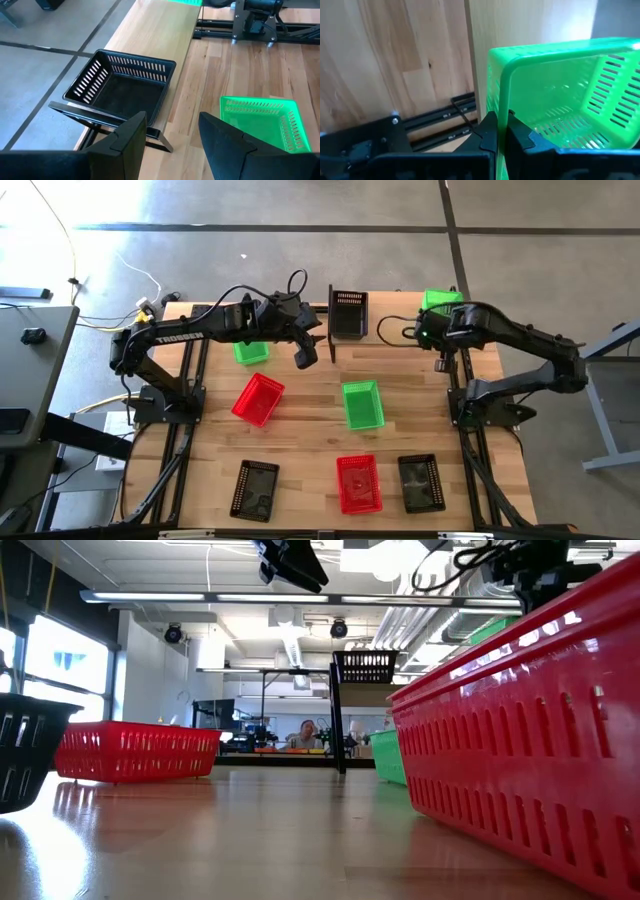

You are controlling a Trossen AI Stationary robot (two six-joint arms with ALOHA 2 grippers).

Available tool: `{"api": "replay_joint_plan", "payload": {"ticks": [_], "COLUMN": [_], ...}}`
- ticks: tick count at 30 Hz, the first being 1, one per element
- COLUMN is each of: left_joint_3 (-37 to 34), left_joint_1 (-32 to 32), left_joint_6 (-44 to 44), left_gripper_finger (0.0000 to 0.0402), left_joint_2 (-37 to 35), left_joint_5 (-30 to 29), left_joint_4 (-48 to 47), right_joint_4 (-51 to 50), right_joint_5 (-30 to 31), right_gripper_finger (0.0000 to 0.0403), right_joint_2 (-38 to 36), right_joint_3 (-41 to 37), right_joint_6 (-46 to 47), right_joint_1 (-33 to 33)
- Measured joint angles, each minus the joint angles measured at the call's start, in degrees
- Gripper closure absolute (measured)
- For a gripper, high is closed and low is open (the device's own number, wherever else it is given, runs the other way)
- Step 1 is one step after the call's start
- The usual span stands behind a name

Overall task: Stack baskets on shelf by color
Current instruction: Put the bottom right green bin on the shelf, then put the left red bin on the shelf

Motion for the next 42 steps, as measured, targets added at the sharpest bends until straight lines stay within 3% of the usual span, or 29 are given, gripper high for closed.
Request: {"api": "replay_joint_plan", "payload": {"ticks": [12, 31, 42], "left_joint_3": [0.0, 0.0, 0.0], "left_joint_1": [0.01, 0.02, 0.02], "left_joint_6": [0.0, 1.51, 1.53], "left_gripper_finger": [0.0229, 0.0229, 0.0229], "left_joint_2": [0.0, 0.0, 0.0], "left_joint_5": [0.0, 0.0, 0.0], "left_joint_4": [0.0, 0.02, 0.02], "right_joint_4": [0.04, 1.13, 1.78], "right_joint_5": [-2.23, -2.3, -1.82], "right_gripper_finger": [0.0403, 0.0402, 0.0326], "right_joint_2": [6.87, 9.65, 9.62], "right_joint_3": [0.0, 0.0, 0.0], "right_joint_6": [-5.11, -8.8, -6.87], "right_joint_1": [-7.51, -8.1, -8.11]}}
